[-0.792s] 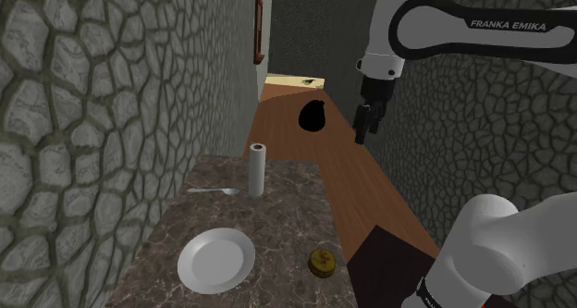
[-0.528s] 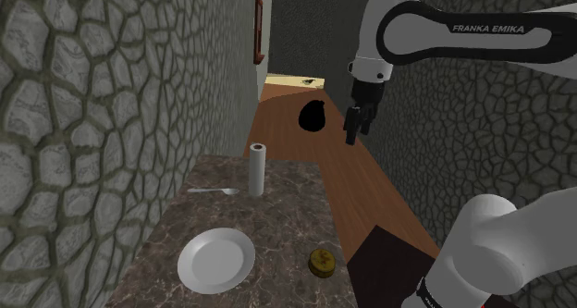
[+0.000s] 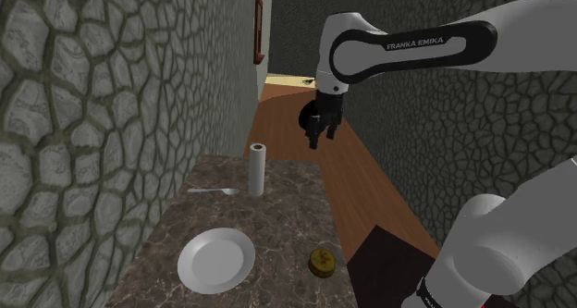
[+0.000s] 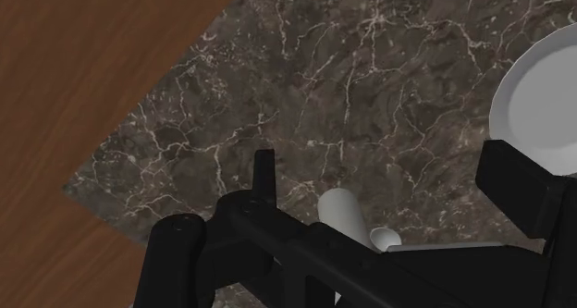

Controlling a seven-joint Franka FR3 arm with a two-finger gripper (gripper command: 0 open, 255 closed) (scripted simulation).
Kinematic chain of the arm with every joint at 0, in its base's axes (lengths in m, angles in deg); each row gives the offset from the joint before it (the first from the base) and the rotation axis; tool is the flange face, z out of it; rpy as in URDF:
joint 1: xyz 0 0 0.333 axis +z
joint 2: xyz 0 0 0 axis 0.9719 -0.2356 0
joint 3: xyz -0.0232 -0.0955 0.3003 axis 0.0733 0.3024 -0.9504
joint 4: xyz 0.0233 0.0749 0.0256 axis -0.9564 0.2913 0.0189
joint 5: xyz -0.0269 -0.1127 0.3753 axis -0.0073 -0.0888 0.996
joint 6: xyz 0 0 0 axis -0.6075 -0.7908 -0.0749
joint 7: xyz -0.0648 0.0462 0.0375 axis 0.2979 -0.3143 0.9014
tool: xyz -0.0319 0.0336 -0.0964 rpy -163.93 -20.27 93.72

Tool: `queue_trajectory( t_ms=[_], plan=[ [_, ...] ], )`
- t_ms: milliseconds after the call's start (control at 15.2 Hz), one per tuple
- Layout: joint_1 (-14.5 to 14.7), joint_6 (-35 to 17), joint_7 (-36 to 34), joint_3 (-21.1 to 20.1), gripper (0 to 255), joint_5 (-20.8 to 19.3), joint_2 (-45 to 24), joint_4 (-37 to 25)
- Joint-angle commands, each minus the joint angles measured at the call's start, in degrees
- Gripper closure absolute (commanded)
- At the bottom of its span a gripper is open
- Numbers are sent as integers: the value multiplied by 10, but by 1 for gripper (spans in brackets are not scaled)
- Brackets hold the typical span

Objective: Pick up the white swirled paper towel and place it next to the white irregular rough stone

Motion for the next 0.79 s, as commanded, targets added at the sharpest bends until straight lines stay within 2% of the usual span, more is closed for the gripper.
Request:
queue_trajectory(
  t_ms=[0, 396, 726],
  plan=[
    [0, -26, -7, -3, 0, -1, -39, -19],
    [2, -87, -35, -16, 0, -10, -161, -94],
    [5, -120, -59, -22, 0, -22, -265, -178]
  ],
)
